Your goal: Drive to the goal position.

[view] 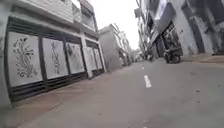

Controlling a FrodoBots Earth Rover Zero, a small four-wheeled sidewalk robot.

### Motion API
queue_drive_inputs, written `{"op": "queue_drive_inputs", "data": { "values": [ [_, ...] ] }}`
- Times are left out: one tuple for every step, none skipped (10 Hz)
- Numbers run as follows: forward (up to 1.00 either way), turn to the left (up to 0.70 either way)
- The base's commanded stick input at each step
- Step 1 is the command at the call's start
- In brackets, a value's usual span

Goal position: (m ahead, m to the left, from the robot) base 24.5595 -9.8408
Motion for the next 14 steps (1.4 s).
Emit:
{"op": "queue_drive_inputs", "data": {
  "values": [
    [0.85, -0.34],
    [0.85, -0.34],
    [0.85, -0.34],
    [0.85, -0.34],
    [0.85, -0.34],
    [0.85, -0.34],
    [0.85, -0.34],
    [0.85, -0.34],
    [0.85, -0.21],
    [0.85, 0.0],
    [0.85, 0.0],
    [0.85, 0.0],
    [0.85, 0.0],
    [0.85, -0.1]
  ]
}}
